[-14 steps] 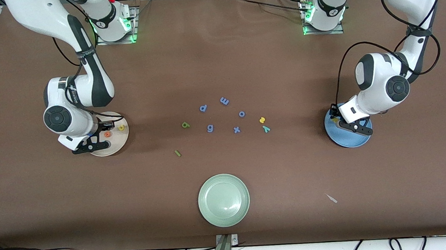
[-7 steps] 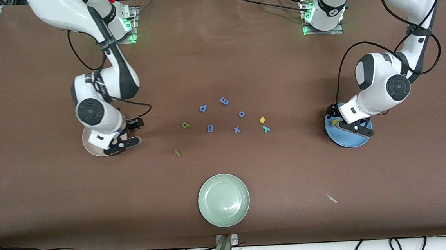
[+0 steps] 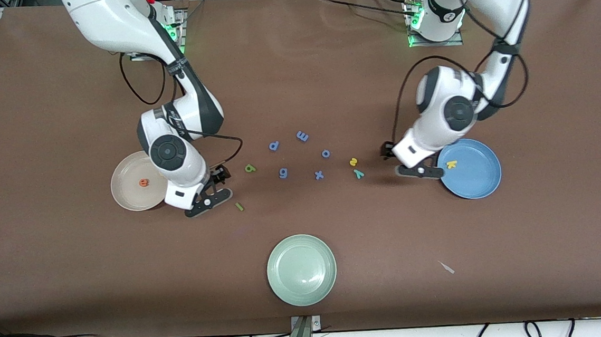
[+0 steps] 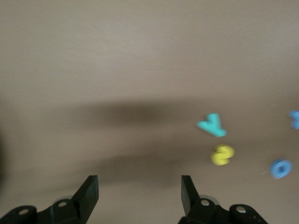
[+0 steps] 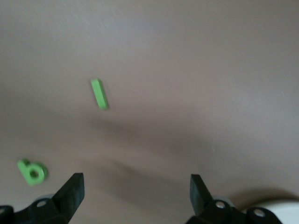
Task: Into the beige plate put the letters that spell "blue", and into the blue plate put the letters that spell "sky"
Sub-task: 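Grasp the cyan y with the left gripper while the right gripper grasps the green l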
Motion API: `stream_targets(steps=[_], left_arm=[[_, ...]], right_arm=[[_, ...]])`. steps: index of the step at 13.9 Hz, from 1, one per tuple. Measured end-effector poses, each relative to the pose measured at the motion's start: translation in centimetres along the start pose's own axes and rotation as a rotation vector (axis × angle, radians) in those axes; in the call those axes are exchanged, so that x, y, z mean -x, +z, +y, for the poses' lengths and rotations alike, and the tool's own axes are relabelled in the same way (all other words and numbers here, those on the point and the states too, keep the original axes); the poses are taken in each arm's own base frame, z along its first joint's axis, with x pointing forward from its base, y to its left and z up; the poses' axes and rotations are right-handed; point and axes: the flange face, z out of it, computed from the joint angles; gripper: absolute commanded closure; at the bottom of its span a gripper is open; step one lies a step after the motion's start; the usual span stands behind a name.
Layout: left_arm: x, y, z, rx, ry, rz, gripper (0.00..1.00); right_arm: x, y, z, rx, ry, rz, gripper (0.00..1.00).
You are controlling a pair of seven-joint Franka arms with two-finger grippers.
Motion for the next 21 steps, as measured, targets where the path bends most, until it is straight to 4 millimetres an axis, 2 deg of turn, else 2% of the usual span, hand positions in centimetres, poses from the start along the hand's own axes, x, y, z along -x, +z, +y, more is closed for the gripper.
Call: stream_targets(steps=[2, 6, 11, 15, 16, 18, 19, 20, 21], left_arm=[[0.0, 1.4, 2.7, -0.002, -0.11, -0.003, 0.22], [-1.4, 4.0, 5.6, 0.01, -0.322, 0.019, 0.24], [-3.1, 6.0, 7.6, 0.03, -0.441, 0.04, 0.24], [-3.3, 6.9, 7.5, 0.03, -0.44, 0.044, 0.34], [-3.3, 6.9, 7.5, 0.03, -0.436, 0.044, 0.4], [-3.3, 7.0, 7.4, 0.028, -0.433, 0.043, 0.52], [-3.3, 7.0, 7.4, 0.028, -0.429, 0.043, 0.54], [-3.3, 7.0, 7.4, 0.027, -0.421, 0.043, 0.55], [-3.3, 7.0, 7.3, 0.026, -0.406, 0.043, 0.61]], right_arm=[[-0.7, 1.5, -0.9, -0.002, -0.027, 0.042, 0.0], [-1.2, 3.9, -2.4, -0.008, -0.053, 0.09, 0.0], [-2.0, 5.9, -4.4, -0.023, -0.079, 0.159, 0.0], [-2.9, 5.3, -4.4, -0.022, -0.081, 0.183, 0.01], [-2.9, 5.3, -4.4, -0.022, -0.081, 0.185, 0.02], [-2.9, 5.3, -4.3, -0.022, -0.08, 0.184, 0.15], [-2.9, 5.4, -4.3, -0.021, -0.08, 0.183, 0.26], [-2.9, 5.5, -4.2, -0.021, -0.08, 0.18, 0.41], [-2.8, 5.6, -4.2, -0.022, -0.08, 0.174, 0.55]])
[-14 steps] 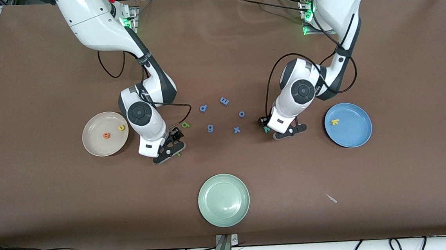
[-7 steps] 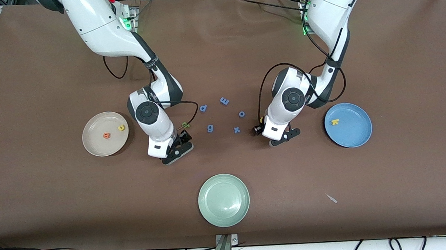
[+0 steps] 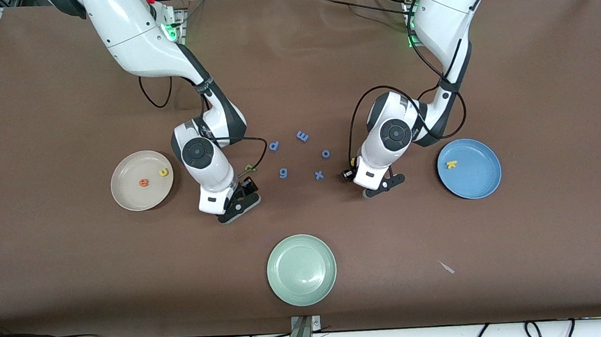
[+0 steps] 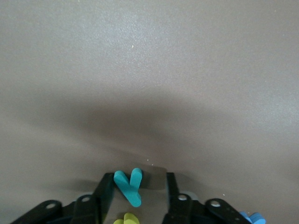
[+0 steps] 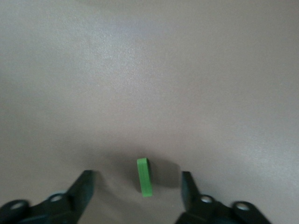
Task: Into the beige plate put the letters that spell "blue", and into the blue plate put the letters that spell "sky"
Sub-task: 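Grasp the cyan y with the left gripper while the right gripper grasps the green l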
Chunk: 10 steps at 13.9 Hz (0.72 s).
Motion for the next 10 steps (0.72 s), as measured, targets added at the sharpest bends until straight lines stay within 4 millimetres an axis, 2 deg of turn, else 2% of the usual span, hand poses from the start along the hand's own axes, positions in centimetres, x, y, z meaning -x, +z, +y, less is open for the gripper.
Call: stream_targets(steps=[2, 3, 7, 10], left_arm=[[0.0, 0.0, -0.1, -0.003, 0.036, -0.002, 0.8], [0.0, 0.0, -0.2, -0.005, 0.046, -0.003, 0.87], [0.0, -0.2, -0.2, -0.004, 0.074, -0.002, 0.89], [-1.2, -1.2, -1.1, -0.01, 0.099, -0.007, 0.88]], right_arm=[[0.1, -0.1, 0.0, -0.002, 0.0, -0.018, 0.76], [0.0, -0.2, 0.0, -0.003, 0.0, -0.023, 0.79], [-0.1, -0.3, 0.0, -0.003, 0.0, -0.028, 1.0], [-0.2, -0.8, 0.2, -0.006, 0.002, -0.065, 1.0]])
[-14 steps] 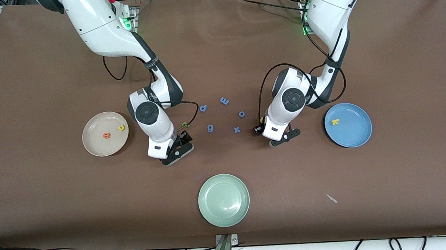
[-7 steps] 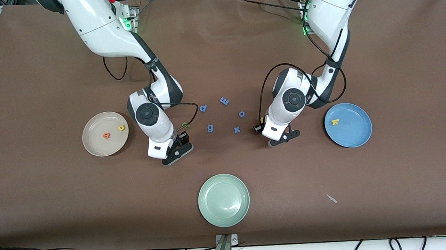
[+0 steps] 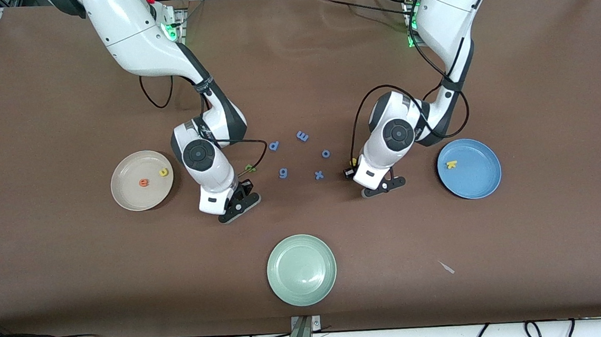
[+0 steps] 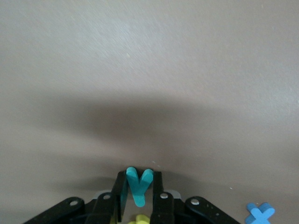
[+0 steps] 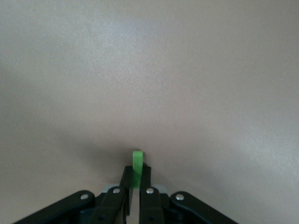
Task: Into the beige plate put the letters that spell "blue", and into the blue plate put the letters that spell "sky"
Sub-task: 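Grasp the cyan y with the left gripper while the right gripper grasps the green l, then drop the y onto the blue plate while the right gripper drops the l on beige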
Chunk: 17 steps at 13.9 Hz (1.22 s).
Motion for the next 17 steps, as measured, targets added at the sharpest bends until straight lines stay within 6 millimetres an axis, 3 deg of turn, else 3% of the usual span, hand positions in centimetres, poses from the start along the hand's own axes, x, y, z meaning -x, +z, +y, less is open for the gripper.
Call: stream_targets(steps=[2, 4, 5, 7, 11, 12, 13, 14, 15, 17], left_arm=[[-2.7, -3.5, -3.6, -0.017, 0.07, -0.041, 0.88], [-5.7, -7.3, -9.7, -0.015, 0.173, -0.075, 0.87], [-6.6, -8.3, -13.2, -0.012, 0.219, -0.087, 0.87], [-7.3, -8.3, -18.9, -0.006, 0.294, -0.113, 0.86], [-8.7, -7.7, -27.3, 0.006, 0.442, -0.137, 0.78], [-9.2, -7.9, -28.9, 0.004, 0.472, -0.132, 0.75], [-9.5, -8.1, -30.1, 0.001, 0.496, -0.127, 0.63], [-9.7, -8.2, -30.8, -0.001, 0.512, -0.123, 0.32], [-9.8, -8.3, -31.0, -0.002, 0.518, -0.119, 0.22], [-9.9, -8.3, -30.7, -0.003, 0.523, -0.113, 0.18]], right_arm=[[-0.2, -2.6, 1.7, -0.005, 0.015, -0.08, 1.0], [0.8, -5.7, 5.0, -0.016, 0.008, -0.175, 1.0], [1.7, -6.9, 7.2, -0.017, 0.005, -0.21, 1.0], [4.0, -8.1, 11.5, -0.007, 0.011, -0.252, 1.0], [10.9, -7.4, 18.5, 0.006, 0.021, -0.307, 1.0], [12.7, -7.0, 19.7, 0.01, 0.032, -0.305, 1.0], [14.3, -6.3, 20.3, 0.014, 0.043, -0.298, 0.96], [15.8, -5.3, 20.4, 0.018, 0.049, -0.288, 0.73], [16.9, -4.3, 20.1, 0.019, 0.051, -0.282, 0.01], [18.0, -3.1, 19.6, 0.018, 0.073, -0.287, 0.0]])
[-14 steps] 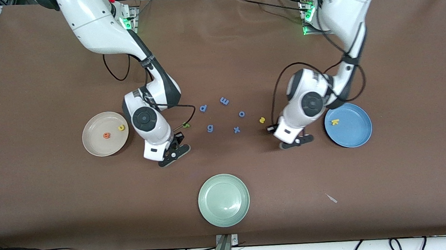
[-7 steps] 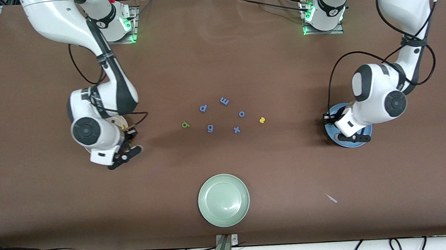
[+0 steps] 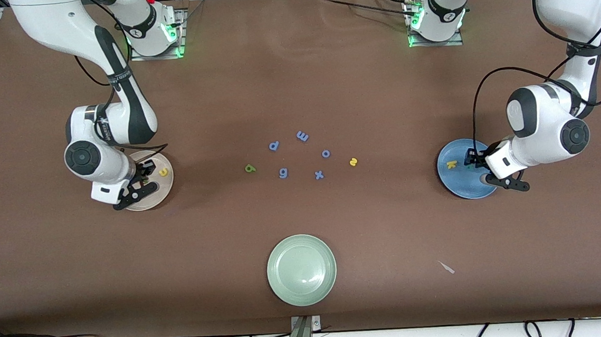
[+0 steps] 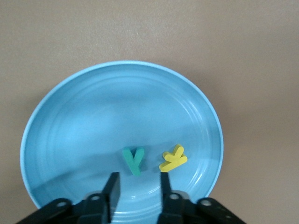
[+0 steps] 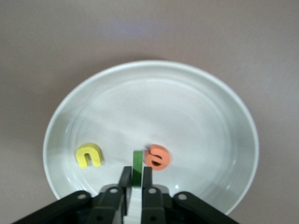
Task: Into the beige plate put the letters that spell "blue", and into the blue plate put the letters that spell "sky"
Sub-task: 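Drop the y onto the blue plate while the right gripper drops the l on beige, then grasp the green b with the right gripper while the left gripper grasps the yellow s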
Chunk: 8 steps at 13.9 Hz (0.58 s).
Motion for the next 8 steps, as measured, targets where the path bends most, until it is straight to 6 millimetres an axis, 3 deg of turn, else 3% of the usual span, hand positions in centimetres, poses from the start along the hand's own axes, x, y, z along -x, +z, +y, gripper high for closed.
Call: stream_targets(steps=[2, 4, 6, 8], left_arm=[[-0.4, -0.3, 0.8, -0.002, 0.015, 0.01, 0.19], [-1.5, -1.2, 3.5, 0.006, 0.051, 0.031, 0.19], [-2.8, -1.4, 10.4, 0.061, 0.046, 0.052, 0.19], [-3.6, -0.2, 19.5, 0.059, 0.012, 0.059, 0.19]], right_arm=[[-0.2, -0.5, -0.6, -0.022, 0.08, 0.013, 0.0], [-1.4, -2.4, -3.2, -0.056, 0.169, 0.041, 0.0], [-3.1, -4.3, -7.0, -0.07, 0.233, 0.068, 0.0], [-4.5, -5.3, -10.5, -0.082, 0.303, 0.083, 0.0]])
